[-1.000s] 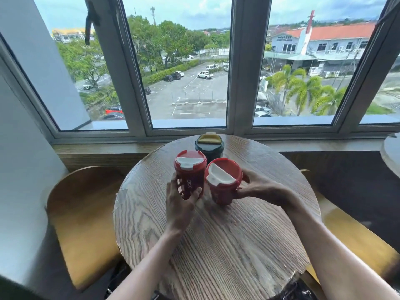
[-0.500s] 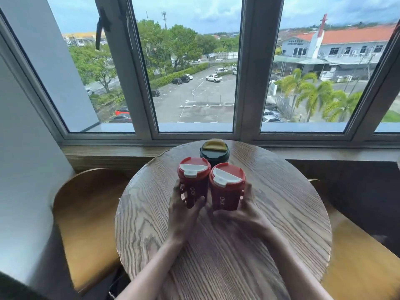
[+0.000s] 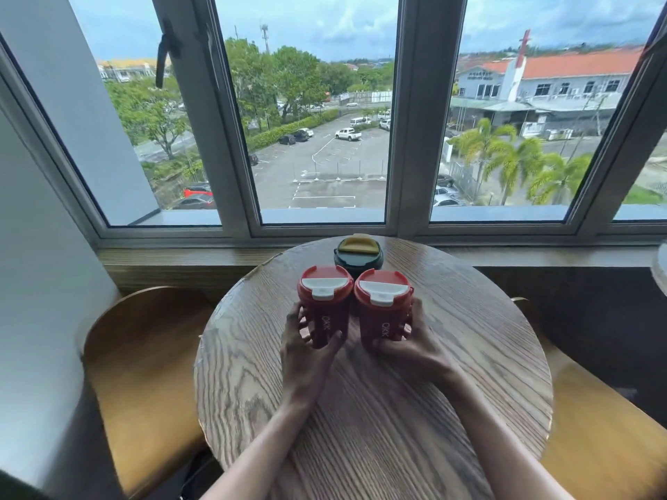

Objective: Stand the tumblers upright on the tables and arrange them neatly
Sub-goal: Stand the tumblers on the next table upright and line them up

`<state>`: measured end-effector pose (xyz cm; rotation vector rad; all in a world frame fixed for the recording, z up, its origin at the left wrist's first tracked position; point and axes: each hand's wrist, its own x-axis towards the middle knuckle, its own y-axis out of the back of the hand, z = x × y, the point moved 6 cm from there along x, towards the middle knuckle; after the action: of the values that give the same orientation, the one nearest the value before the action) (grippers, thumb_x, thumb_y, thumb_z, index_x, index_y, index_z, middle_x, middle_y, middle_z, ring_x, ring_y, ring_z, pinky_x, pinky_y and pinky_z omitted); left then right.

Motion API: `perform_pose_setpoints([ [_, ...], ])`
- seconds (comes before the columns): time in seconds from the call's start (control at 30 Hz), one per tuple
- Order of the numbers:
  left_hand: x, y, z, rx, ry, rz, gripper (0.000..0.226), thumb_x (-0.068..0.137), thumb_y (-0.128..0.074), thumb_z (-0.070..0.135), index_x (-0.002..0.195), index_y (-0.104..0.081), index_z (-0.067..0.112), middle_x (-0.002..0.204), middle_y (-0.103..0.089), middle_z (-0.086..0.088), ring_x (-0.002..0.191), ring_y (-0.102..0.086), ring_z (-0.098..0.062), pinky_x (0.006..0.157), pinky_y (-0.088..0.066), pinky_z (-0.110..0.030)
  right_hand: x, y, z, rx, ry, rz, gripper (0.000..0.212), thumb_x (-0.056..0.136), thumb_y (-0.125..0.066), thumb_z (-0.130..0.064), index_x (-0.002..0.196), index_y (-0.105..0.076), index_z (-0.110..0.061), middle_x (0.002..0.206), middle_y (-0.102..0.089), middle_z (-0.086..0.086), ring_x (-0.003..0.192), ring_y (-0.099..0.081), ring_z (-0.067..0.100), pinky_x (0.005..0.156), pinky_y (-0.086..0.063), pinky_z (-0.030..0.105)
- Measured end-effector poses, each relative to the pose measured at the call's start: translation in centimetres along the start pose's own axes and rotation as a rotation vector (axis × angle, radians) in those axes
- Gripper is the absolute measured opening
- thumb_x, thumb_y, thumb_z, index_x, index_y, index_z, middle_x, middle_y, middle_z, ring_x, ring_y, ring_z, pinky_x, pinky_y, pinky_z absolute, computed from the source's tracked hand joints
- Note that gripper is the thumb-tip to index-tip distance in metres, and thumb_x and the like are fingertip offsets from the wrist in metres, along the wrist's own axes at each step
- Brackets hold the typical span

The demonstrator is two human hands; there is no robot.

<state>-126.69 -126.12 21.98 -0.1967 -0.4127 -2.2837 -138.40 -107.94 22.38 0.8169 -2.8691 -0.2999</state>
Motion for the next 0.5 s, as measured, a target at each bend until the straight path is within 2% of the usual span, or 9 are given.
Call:
perform_pose_setpoints([
  [0.1,0.04,0.1,-0.03,-0.014,0.006,0.002,0.084,0.062,-0.084,0.04,0.135,-0.042,0.036,0.125,-0.062,0.005,0.113,-0.063,-0.014,0.09,-0.057,-0.045,0.35,-0.05,-0.22,-0.003,-0.015,-0.019,0.077,0.062,-0.079,-0.017,0.123,-0.033,-0.027,0.108,-0.058,0.011,0.099,-0.066,0.028,0.082,-0.057,0.052],
  [0.23,0.05,-0.07,-0.13,-0.028,0.007,-0.022,0.084,0.063,-0.083,0.041,0.135,-0.041,0.033,0.127,-0.059,0.003,0.112,-0.063,-0.012,0.089,-0.057,-0.045,0.6,-0.08,-0.01,0.027,-0.035,-0.034,0.072,0.059,-0.078,-0.016,0.115,-0.035,-0.032,0.104,-0.056,0.008,0.097,-0.062,0.025,0.083,-0.055,0.052],
  [0.37,0.13,-0.21,-0.01,-0.012,-0.011,-0.058,0.085,0.063,-0.082,0.046,0.134,-0.038,0.033,0.131,-0.054,0.0,0.117,-0.058,-0.012,0.091,-0.056,-0.045,0.37,0.05,0.26,0.019,-0.048,-0.055,0.076,0.058,-0.081,-0.027,0.115,-0.036,-0.046,0.111,-0.058,0.005,0.106,-0.064,0.023,0.088,-0.056,0.05],
  [0.5,0.33,-0.14,-0.28,0.028,-0.006,-0.12,0.085,0.063,-0.079,0.041,0.136,-0.036,0.032,0.132,-0.052,-0.001,0.116,-0.057,-0.021,0.093,-0.054,-0.048,0.23,0.03,0.59,-0.017,-0.066,-0.084,0.08,0.07,-0.084,-0.015,0.131,-0.035,-0.028,0.116,-0.06,0.0,0.111,-0.063,0.02,0.095,-0.054,0.047],
])
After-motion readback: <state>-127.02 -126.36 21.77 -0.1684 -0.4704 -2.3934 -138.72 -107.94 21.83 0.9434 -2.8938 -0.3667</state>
